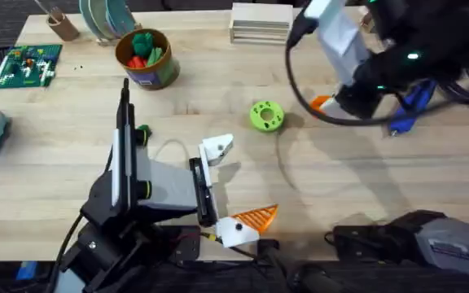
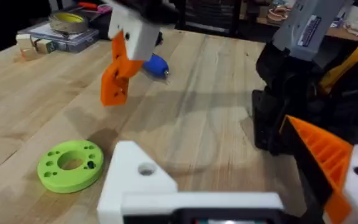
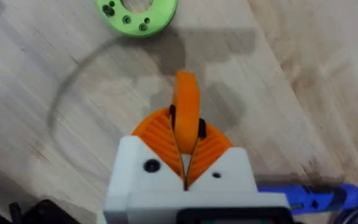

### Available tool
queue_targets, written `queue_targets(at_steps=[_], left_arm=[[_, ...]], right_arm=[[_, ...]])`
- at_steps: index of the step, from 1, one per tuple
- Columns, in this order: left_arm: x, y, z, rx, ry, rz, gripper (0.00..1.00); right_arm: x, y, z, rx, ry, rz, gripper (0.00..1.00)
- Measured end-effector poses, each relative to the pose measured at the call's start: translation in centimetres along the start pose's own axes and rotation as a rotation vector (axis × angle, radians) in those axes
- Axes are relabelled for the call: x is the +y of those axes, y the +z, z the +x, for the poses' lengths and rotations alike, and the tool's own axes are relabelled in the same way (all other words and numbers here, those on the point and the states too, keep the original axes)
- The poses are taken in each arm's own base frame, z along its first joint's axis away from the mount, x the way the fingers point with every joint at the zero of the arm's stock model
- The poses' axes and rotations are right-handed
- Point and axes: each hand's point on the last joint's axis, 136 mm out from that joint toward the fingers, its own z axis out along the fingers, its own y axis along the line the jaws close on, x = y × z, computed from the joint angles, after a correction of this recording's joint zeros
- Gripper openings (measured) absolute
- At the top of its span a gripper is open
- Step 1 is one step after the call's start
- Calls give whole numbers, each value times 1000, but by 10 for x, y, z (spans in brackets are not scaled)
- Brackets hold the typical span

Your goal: Pick up the gripper from the table and insert it into the empty holder that is missing its gripper. Then pick up a screw, insert it into the mounting hole, and use the screwdriver to tighten it. Finally, clean up the table by picking up the vegetable and placing it into the bucket.

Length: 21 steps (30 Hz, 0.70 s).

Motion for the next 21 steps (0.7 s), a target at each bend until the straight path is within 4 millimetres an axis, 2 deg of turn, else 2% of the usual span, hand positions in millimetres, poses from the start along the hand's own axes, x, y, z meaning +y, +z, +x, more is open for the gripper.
queue_targets(at_steps=[8,13,17,21], left_arm=[[0,0,0,0,0,0,993],[0,0,0,0,0,0,993],[0,0,0,0,0,0,992],[0,0,0,0,0,0,993]], right_arm=[[8,-65,0,-183,138,87,18],[32,-100,9,-298,246,36,17],[52,-111,21,-357,333,-20,17],[73,-106,34,-409,413,-75,17]])
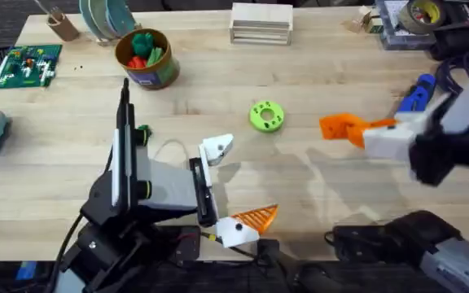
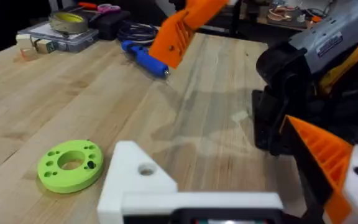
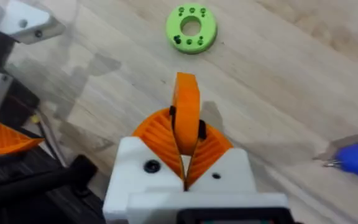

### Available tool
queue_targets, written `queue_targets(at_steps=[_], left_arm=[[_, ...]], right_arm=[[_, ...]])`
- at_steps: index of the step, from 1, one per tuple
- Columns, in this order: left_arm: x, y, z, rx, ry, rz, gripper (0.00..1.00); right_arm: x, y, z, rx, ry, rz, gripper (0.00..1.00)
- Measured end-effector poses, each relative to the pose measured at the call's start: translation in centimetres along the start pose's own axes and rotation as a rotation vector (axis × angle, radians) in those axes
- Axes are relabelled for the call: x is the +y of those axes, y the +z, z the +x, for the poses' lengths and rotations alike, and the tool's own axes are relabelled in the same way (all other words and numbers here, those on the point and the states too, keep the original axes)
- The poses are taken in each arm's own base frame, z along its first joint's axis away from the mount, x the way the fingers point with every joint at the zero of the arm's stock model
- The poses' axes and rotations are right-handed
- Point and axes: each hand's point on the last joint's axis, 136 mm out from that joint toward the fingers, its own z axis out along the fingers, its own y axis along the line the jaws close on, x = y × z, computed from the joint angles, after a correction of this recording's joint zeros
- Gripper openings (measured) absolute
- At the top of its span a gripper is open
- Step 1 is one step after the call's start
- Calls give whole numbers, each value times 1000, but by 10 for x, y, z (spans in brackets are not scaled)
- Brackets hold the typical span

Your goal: Pick up the gripper from the table and insert it into the empty holder that is missing its gripper. Then pick up a screw, insert it into the mounting hole, and use the screwdriver to tighten it. Finally, clean up the table by picking up the vegetable and placing it into the bucket.

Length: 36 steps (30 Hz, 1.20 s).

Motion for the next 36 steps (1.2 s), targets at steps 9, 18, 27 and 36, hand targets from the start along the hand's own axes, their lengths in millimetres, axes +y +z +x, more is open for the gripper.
queue_targets(at_steps=[9,18,27,36], left_arm=[[0,0,0,0,0,0,993],[0,0,0,0,0,0,993],[0,0,0,0,0,0,993],[0,0,0,0,0,0,993]], right_arm=[[32,17,-6,-266,224,-230,17],[69,49,12,-189,463,-582,17],[83,48,-1,-225,546,-769,17],[93,54,13,-131,651,-854,17]])
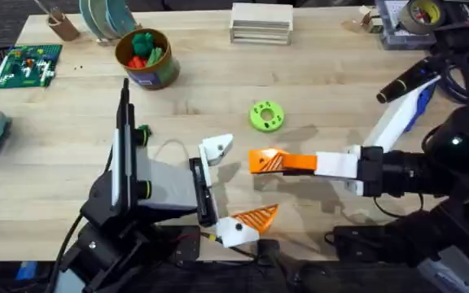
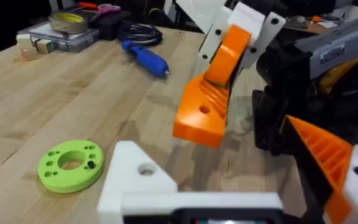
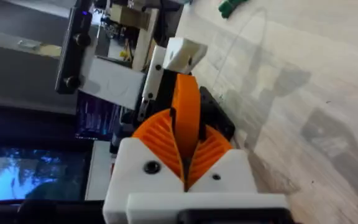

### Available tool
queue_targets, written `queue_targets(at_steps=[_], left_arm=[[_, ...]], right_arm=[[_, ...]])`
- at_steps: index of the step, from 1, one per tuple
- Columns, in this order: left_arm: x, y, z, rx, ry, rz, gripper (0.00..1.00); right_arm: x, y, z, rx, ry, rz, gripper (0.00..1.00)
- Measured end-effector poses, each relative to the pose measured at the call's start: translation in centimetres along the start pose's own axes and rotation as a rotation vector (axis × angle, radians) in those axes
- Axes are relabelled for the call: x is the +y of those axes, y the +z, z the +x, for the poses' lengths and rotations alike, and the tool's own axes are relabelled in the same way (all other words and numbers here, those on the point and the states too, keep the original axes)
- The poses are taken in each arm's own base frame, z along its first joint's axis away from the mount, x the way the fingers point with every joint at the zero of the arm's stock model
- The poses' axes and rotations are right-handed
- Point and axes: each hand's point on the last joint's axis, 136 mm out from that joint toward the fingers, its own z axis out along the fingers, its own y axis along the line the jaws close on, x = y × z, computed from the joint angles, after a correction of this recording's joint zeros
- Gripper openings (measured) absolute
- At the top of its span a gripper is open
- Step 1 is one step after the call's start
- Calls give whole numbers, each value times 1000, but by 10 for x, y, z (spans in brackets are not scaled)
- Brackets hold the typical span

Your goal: Pick up the gripper from the table and insert it into the empty holder that is missing its gripper. Then pick up a screw, insert it into the mounting hole, and use the screwdriver to tighten it. Finally, clean up the table by picking up the vegetable and placing it into the bucket.

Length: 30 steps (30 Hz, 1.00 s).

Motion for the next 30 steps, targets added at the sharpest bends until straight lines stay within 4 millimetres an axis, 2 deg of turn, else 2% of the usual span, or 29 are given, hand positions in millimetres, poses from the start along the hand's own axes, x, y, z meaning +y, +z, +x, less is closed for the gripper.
queue_targets(at_steps=[6,10,13,17,22,27,30], left_arm=[[0,0,0,0,0,0,993],[0,0,0,0,5,0,993],[0,0,0,0,13,0,993],[0,0,0,0,20,0,993],[0,0,0,0,23,0,993],[0,0,0,0,23,0,993],[0,0,0,0,25,-3,993]], right_arm=[[1,0,0,1,24,-3,17],[8,2,-11,-27,-6,-31,17],[7,6,-17,-27,13,-35,17],[-1,17,-15,23,68,-34,17],[6,28,-13,69,51,-79,17],[-2,36,-7,116,101,-67,17],[0,42,-9,123,76,-88,17]])
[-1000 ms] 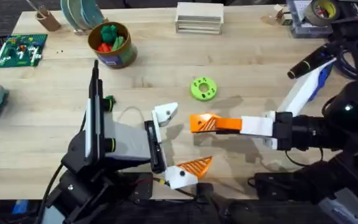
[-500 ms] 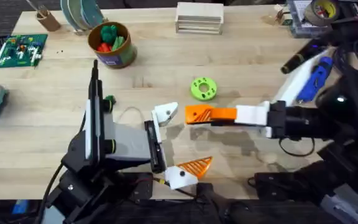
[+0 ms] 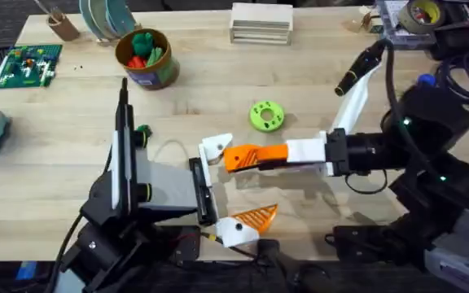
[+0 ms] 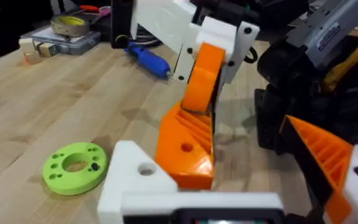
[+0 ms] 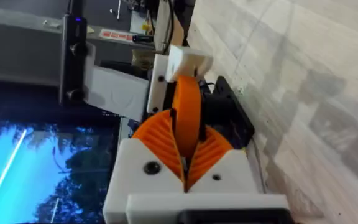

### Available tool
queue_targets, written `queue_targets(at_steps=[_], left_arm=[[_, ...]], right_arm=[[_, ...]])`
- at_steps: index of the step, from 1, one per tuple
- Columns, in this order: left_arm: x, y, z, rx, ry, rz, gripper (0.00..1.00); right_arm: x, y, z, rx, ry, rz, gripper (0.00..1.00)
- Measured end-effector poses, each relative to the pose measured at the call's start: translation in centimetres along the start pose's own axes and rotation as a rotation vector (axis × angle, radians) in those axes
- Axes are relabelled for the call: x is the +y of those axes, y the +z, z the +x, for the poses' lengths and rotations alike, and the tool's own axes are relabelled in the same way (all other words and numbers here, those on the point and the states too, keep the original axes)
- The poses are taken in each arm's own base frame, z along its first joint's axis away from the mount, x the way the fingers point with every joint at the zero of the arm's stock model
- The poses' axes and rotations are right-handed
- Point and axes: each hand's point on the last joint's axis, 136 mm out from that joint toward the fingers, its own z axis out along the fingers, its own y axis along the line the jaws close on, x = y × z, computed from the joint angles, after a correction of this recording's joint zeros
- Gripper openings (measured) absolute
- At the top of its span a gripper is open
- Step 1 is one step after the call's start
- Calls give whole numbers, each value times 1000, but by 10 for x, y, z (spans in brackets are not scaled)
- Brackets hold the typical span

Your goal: Pick up the gripper from the table and insert it into the empty holder that is missing its gripper. Then pick up a screw, insert it into the mounting hole, and use the screwdriver to tighten it. Finally, clean up the table by picking up the vegetable and placing it into the bucket.

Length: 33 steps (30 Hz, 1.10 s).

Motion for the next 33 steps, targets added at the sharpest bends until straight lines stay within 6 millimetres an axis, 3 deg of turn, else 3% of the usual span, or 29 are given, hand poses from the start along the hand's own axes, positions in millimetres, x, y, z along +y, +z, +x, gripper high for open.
queue_targets(at_steps=[24,33], left_arm=[[25,-3,-1,-6,6,-139,992],[9,-1,0,-2,-3,-45,993]], right_arm=[[-10,29,-21,-40,29,-40,17],[-14,33,-21,-39,37,-38,16]])
